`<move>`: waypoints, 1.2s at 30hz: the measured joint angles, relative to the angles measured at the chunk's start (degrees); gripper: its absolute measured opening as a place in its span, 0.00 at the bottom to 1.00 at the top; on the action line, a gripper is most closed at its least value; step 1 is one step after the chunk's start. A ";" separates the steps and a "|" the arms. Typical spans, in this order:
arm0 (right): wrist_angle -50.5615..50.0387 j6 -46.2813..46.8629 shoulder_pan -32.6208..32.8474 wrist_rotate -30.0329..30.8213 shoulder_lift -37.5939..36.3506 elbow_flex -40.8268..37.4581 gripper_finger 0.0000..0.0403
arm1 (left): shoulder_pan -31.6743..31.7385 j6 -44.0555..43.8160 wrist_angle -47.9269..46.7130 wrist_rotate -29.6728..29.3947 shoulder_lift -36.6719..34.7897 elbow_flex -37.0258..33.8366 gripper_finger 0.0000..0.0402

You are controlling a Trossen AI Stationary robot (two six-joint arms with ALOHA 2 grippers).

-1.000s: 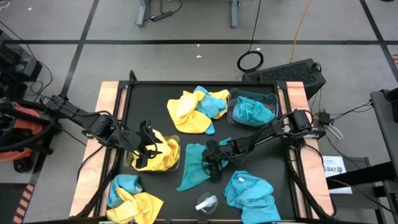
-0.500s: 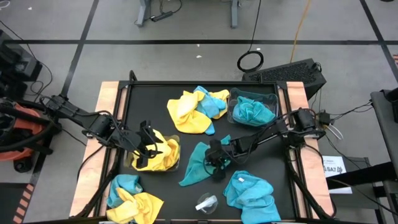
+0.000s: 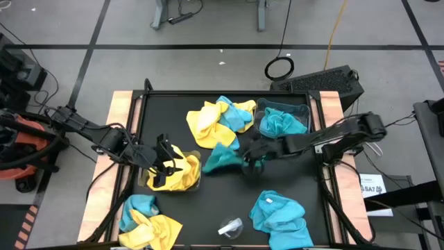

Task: Sort microfiber towel by color & place in baskets
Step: Put the blue microfiber towel into the top transparent bin

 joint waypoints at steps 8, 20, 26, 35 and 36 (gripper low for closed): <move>-2.40 -0.92 -3.31 9.06 -14.79 0.11 0.00 | 0.01 0.09 0.25 -0.17 0.00 0.00 0.50; -10.59 -1.25 -9.11 14.60 -28.43 0.15 0.00 | 1.72 1.68 0.54 -1.34 0.00 0.00 0.50; -21.09 -1.50 -11.99 14.60 -30.82 0.15 0.00 | 3.02 4.21 2.69 -1.39 0.00 0.00 0.50; -32.77 -0.48 -15.48 14.60 -31.34 0.15 0.00 | 4.88 5.66 3.86 -1.35 0.00 0.00 0.50; -33.33 -0.45 -15.78 14.59 -31.34 0.16 0.00 | 4.97 5.68 3.86 -1.37 0.00 0.00 0.50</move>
